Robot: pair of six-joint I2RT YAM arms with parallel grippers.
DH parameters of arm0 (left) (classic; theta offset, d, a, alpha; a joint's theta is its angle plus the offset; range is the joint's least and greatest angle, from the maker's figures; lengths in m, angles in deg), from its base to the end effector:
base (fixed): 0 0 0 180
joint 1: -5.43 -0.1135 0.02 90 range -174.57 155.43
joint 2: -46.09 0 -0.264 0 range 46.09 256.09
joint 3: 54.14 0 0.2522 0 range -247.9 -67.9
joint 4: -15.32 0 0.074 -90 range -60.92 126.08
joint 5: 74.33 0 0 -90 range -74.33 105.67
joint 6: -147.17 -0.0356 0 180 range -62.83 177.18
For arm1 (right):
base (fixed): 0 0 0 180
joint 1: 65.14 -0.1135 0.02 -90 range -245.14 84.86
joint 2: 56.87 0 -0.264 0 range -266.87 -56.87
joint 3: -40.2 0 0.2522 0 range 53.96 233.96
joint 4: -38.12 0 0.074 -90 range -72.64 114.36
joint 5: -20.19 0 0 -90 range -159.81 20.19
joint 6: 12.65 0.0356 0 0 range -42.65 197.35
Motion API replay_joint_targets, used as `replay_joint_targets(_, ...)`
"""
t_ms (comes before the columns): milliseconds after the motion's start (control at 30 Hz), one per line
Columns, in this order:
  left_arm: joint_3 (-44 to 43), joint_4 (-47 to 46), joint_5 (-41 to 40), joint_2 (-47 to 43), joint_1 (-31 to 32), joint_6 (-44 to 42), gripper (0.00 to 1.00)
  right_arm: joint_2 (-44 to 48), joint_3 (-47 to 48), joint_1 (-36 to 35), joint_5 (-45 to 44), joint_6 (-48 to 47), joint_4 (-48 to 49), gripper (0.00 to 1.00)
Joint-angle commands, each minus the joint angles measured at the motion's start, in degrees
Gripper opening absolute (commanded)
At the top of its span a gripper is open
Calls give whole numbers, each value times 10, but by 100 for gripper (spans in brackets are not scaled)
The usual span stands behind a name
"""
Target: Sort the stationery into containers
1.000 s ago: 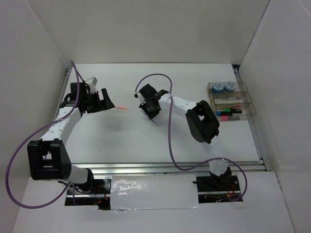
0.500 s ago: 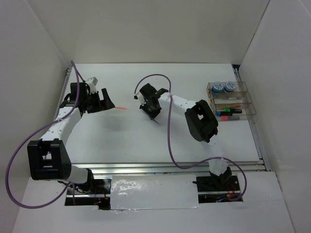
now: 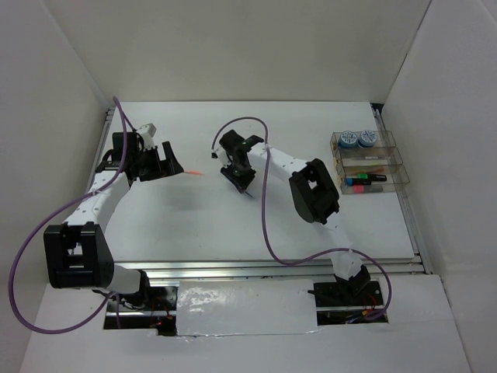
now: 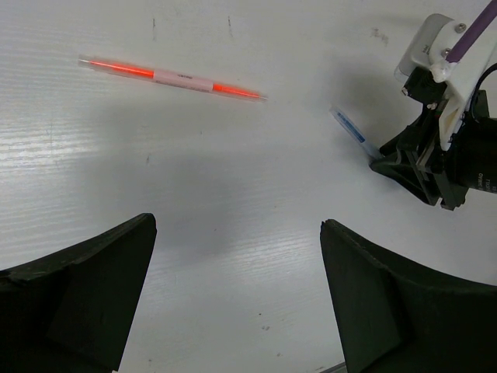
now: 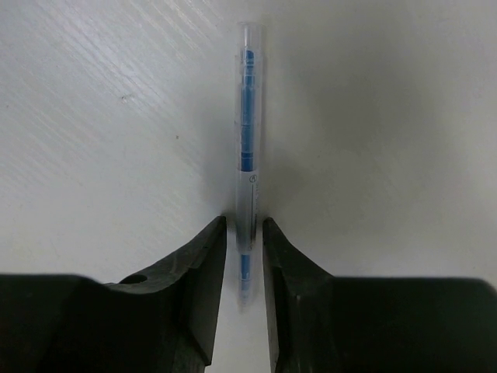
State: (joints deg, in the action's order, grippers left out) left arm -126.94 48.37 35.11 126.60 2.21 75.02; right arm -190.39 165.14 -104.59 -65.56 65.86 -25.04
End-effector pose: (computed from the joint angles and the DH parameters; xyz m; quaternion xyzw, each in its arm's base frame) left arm 0.3081 0.0055 0.2698 -0.0947 0.8938 -0.2045 0.3877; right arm 0.3732 0.3105 0.1633 -0.4296 0.8882 0.0738 0.1450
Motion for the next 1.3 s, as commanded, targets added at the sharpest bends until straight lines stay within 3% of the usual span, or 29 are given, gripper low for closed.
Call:
replay_joint_targets(0, -11, -11, 14, -2, -3, -11, 99, -41, 26, -8, -9, -13, -69, 33)
replay_joint_targets(100, -12, -11, 16, -1, -3, -13, 99, -35, 14, -8, -4, -20, -67, 25)
replay_joint_targets(233, -13, -7, 14, -4, -2, -13, 99, -35, 13, -6, -8, -29, -82, 4)
replay_joint_targets(333, -16, -3, 16, -5, -3, -16, 99, -4, -16, 3, -14, -31, -66, 0)
replay_joint_targets(433, -14, -3, 13, -11, -3, -20, 99, 103, -89, 22, -35, -60, -20, 0)
replay_joint_targets(600, -6, -17, 23, -18, -3, -12, 99, 252, -223, 76, -98, -211, 55, 0)
replay_joint_targets(800, -6, -31, 36, -6, 1, -2, 99, 402, -328, 230, -122, -446, 164, 0)
replay_joint_targets(933, -6, -42, 35, -9, 2, -3, 99, 426, -394, 370, -96, -613, 269, 0)
replay_joint_targets(1067, -16, -51, 34, -1, 2, 4, 99, 432, -465, 461, -45, -793, 393, 0)
replay_joint_targets(1267, -27, -51, 32, 6, 2, 3, 99, 385, -457, 526, -3, -898, 435, 0)
